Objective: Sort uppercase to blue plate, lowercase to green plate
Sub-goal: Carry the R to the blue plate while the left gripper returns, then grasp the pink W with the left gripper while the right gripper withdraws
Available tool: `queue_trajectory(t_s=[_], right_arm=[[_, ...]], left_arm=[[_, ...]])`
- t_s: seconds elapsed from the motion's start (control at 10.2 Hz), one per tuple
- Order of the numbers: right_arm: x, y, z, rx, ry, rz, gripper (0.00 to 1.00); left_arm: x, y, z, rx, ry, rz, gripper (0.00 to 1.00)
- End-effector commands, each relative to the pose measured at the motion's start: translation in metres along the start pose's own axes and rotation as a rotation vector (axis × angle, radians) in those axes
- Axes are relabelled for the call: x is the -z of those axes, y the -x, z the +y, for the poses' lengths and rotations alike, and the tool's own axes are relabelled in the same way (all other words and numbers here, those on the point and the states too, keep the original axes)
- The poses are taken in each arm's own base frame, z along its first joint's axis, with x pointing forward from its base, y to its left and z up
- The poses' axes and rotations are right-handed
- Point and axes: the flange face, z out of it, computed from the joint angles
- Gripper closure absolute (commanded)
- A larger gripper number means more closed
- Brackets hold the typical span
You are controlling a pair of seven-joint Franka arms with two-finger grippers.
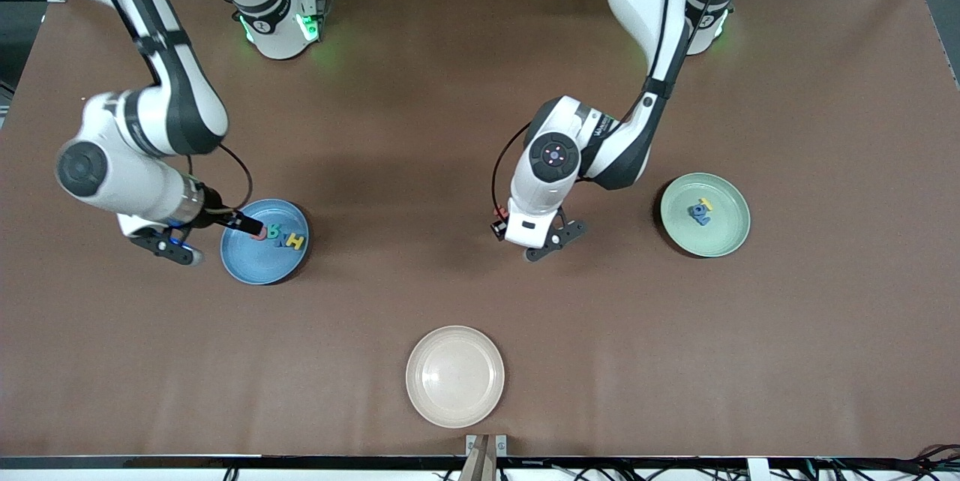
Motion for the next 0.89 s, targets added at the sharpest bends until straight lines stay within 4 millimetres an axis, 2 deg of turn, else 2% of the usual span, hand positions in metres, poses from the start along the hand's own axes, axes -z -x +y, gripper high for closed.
queue_trajectory(t_s=[0.0, 0.1, 0.2, 0.3, 0.79], right_arm=[[0.085, 0.021, -0.027, 0.057, -0.018, 0.040, 0.00], [0.117, 0.029, -0.034, 0.104, -0.029, 0.075, 0.00], [0.147, 0.044, -0.053, 0.208, -0.044, 0.129, 0.00], [0.168, 0.051, -0.055, 0.238, -0.056, 0.167, 0.00], [0.237, 0.067, -0.061, 0.266, -0.095, 0.233, 0.00]], left_arm=[[-0.027, 0.015, 0.017, 0.023, -0.010, 0.011, 0.38], [-0.035, 0.023, 0.019, 0.016, -0.011, 0.011, 0.38], [-0.043, 0.028, 0.018, 0.010, -0.022, 0.009, 0.38], [-0.049, 0.032, 0.018, 0.010, -0.029, 0.008, 0.38], [-0.065, 0.049, 0.018, 0.013, -0.047, -0.015, 0.37]])
